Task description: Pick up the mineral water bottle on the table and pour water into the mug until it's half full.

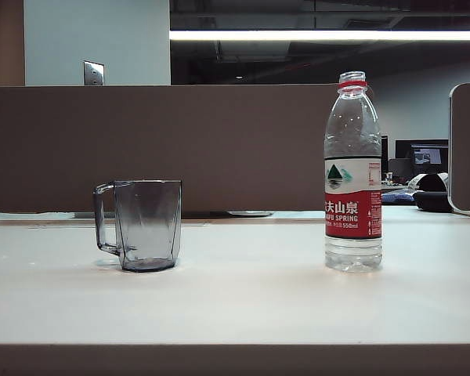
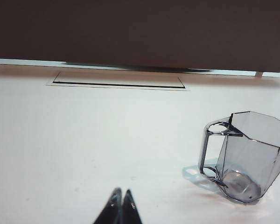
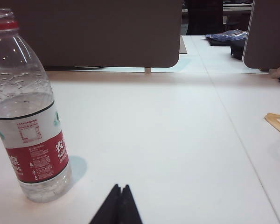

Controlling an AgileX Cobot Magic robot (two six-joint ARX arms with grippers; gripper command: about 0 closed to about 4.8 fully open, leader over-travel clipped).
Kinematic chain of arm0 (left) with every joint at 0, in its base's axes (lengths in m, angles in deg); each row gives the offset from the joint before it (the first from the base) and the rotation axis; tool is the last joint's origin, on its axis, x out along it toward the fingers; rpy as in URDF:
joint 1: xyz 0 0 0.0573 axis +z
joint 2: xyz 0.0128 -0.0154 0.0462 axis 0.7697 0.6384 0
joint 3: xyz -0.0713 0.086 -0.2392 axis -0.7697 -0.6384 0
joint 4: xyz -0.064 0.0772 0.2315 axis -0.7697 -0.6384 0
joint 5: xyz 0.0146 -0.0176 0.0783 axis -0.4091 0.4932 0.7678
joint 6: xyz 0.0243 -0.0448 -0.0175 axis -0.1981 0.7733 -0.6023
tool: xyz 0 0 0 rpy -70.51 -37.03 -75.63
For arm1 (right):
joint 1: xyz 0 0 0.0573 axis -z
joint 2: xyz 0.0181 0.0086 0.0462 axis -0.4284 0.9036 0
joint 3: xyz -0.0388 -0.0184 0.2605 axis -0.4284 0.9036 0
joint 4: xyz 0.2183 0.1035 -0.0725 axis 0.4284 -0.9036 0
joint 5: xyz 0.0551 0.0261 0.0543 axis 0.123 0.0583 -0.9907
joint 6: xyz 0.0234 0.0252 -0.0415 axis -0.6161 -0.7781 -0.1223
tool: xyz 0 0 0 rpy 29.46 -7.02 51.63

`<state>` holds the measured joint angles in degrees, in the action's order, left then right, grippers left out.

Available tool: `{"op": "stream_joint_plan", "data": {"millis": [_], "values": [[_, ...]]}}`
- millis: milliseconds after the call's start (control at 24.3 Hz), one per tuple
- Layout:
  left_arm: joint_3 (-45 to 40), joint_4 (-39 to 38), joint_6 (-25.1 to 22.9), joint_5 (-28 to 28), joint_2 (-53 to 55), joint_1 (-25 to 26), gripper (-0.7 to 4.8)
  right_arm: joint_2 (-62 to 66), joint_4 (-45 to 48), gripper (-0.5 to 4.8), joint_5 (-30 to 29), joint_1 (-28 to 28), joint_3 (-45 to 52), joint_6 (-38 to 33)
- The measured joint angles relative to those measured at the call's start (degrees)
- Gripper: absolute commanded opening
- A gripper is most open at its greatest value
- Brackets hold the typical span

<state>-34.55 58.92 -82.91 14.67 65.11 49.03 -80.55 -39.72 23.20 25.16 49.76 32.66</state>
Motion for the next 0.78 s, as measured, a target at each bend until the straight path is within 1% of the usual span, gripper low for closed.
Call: {"op": "stream_joint_plan", "data": {"millis": [329, 452, 493, 575, 616, 657, 699, 740, 781], "values": [[0.00, 0.02, -0.02, 0.22, 0.00, 0.04, -0.05, 0.00, 0.28, -0.01, 0.22, -0.02, 0.00, 0.00], [0.00, 0.02, -0.07, 2.19, 0.00, 0.04, -0.05, 0.00, 0.26, -0.01, 0.22, 0.00, 0.00, 0.00], [0.02, 0.02, -0.07, 3.67, 0.00, 0.04, -0.05, 0.00, 0.50, -0.01, 0.22, -0.02, 0.00, 0.00], [0.94, -0.85, -0.07, 4.70, 0.04, 0.04, -0.05, 0.00, 2.03, -0.02, 0.22, -0.02, -0.07, -1.18], [2.08, -1.49, -0.07, 4.85, 0.04, 0.04, -0.05, 0.00, 2.67, -0.02, 0.22, -0.02, -0.17, -2.64], [5.62, -3.26, -0.07, 4.96, 0.02, 0.04, -0.05, 0.02, 2.36, -0.02, 0.26, -0.02, -1.57, -4.87], [7.56, -4.09, -0.07, 4.98, 0.02, 0.04, -0.05, 0.02, 2.32, -0.02, 0.42, -0.02, -2.89, -5.66], [10.19, -4.66, -0.13, 5.14, 0.00, 0.04, -0.05, 0.04, 2.43, -0.02, 1.36, -0.02, -5.55, -6.75], [13.97, -7.02, -0.74, 5.38, 0.26, 0.04, -0.05, 0.09, 3.21, -0.02, 3.87, -0.02, -9.92, -7.98]]}}
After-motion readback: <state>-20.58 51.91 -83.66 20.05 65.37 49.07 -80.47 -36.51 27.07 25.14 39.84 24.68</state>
